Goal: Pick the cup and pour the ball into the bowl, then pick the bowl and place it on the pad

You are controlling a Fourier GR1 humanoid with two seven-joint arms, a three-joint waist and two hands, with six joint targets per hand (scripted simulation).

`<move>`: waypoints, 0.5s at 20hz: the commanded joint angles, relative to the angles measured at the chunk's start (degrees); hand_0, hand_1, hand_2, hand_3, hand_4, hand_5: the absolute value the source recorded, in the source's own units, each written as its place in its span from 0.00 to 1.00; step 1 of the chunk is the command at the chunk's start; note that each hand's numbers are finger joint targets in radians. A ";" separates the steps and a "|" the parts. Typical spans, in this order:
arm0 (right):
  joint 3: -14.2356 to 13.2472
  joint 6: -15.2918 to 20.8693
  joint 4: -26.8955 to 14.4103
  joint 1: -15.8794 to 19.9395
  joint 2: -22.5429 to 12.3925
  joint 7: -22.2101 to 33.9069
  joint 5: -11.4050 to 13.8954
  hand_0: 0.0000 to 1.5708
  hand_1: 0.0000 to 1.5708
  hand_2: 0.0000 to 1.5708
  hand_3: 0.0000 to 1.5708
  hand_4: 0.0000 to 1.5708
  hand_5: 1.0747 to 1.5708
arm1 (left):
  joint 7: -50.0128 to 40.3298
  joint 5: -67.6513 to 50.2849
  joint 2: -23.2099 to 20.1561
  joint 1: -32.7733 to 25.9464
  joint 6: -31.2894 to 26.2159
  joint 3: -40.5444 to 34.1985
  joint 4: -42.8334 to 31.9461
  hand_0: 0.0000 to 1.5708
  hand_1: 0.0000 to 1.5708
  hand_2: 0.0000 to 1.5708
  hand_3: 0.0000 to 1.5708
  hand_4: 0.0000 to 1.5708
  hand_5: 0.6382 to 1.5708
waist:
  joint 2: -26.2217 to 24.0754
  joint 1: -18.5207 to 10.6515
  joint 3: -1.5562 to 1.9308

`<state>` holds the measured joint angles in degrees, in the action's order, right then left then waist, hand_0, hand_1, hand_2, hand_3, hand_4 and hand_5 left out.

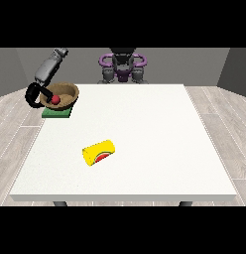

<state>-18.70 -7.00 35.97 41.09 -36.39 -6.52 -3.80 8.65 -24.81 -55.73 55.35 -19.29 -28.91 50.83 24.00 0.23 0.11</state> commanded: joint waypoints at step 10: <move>-3.11 -4.42 -8.34 2.65 -8.44 -1.43 -0.27 1.00 1.00 1.00 0.45 0.80 0.98 | -3.46 -3.39 1.83 -3.09 0.36 0.21 5.42 0.00 0.00 0.00 0.00 0.00 0.96 | -1.45 -2.27 -0.11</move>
<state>-21.28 -10.21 28.45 42.81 -42.99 -11.36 -3.49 4.37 -28.22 -55.98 55.12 -18.21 -29.38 56.89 25.54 -1.10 0.10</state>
